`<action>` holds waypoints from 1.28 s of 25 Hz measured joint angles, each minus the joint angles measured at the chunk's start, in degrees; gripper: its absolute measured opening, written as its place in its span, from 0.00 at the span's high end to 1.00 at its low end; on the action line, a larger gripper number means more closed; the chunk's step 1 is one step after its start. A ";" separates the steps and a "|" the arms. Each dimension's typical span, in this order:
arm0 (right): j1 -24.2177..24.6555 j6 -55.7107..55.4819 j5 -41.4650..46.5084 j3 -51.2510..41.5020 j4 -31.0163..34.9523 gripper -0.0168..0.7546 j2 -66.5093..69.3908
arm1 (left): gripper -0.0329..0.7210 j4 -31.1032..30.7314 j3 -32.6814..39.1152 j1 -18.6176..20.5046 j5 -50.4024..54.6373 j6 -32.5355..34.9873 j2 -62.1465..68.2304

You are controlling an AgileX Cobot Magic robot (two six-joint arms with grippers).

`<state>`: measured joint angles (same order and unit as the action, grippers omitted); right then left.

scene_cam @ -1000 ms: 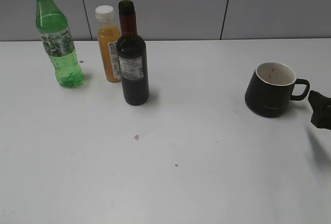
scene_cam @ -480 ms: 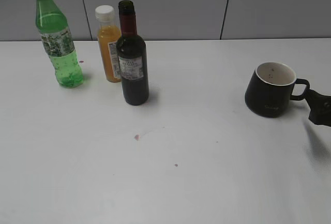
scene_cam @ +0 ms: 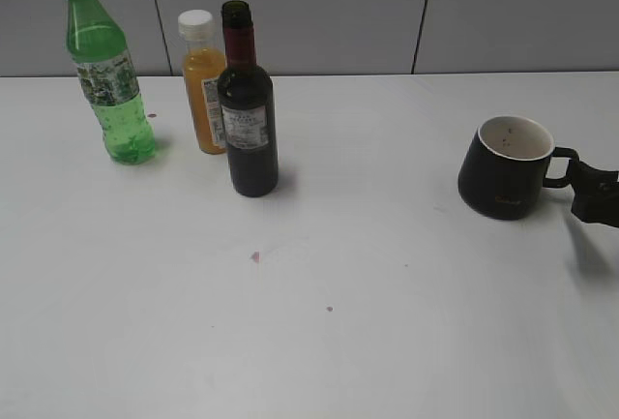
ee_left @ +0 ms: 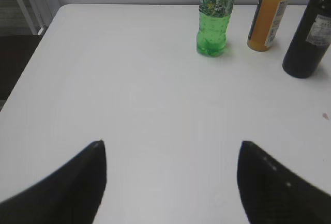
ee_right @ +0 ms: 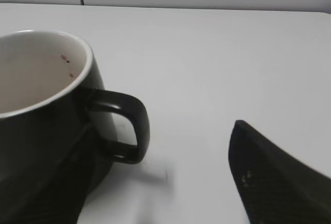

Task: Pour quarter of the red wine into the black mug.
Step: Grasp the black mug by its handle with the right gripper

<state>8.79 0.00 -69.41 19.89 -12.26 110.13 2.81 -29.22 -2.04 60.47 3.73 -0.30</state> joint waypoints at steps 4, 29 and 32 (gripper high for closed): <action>0.00 -0.32 0.00 1.46 0.41 0.19 1.98 | 0.17 0.00 0.00 0.00 0.00 0.00 0.00; 0.00 -1.67 0.00 8.46 -0.60 0.19 8.95 | 0.17 0.00 0.00 0.00 0.00 0.00 0.00; 0.00 -1.72 -0.05 9.15 -0.60 0.19 9.37 | 0.17 0.00 0.00 0.00 0.00 0.00 0.00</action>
<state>8.79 -1.72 -69.46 29.05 -12.87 119.49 2.81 -29.22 -2.04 60.47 3.73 -0.30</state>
